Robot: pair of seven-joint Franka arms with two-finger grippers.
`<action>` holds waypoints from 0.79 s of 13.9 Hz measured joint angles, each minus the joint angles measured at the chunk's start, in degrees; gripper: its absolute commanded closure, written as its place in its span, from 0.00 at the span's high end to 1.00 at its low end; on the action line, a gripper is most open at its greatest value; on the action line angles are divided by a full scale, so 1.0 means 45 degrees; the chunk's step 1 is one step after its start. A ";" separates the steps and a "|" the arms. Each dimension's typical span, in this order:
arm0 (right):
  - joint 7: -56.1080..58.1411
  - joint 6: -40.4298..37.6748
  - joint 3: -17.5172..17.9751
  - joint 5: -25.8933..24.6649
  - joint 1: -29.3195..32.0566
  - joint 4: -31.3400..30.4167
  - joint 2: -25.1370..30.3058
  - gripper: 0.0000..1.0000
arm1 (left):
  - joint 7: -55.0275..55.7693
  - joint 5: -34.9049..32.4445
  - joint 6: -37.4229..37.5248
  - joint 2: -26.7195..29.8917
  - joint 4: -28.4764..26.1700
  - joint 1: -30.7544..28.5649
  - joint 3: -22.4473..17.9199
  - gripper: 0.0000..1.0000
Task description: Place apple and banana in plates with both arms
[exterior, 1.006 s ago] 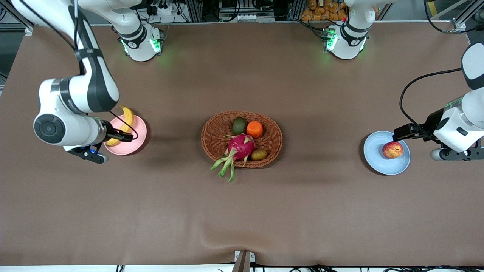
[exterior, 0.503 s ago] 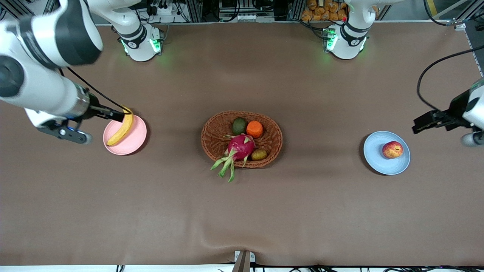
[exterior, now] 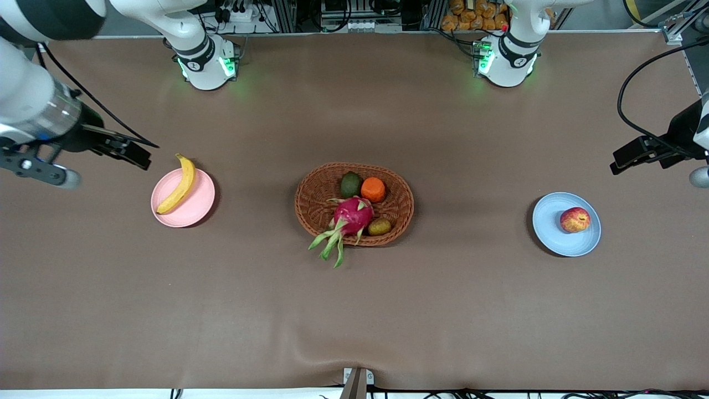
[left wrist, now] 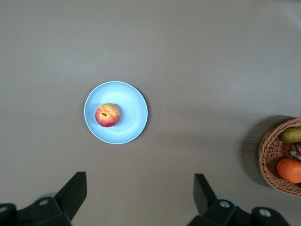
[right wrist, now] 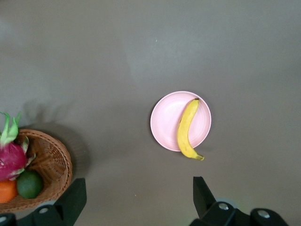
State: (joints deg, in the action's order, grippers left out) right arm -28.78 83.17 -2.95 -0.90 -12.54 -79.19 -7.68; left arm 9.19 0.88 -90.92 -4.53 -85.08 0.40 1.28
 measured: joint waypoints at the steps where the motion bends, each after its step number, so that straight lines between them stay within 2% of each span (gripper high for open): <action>1: 0.0002 0.0158 -0.0014 0.0002 0.0157 0.0060 -0.0001 1.00 | 0.0000 0.0150 0.0000 0.0070 -0.0036 0.0000 -0.0012 1.00; 11: 0.1288 0.0542 -0.0082 0.0012 0.1233 0.0218 0.0481 1.00 | -0.0006 0.0231 -0.0002 0.0354 -0.0369 0.0009 -0.0023 1.00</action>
State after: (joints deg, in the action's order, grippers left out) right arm -22.99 85.61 -3.32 -0.84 -6.99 -78.21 -5.52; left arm 9.16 1.92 -90.93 -2.94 -86.74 0.44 1.17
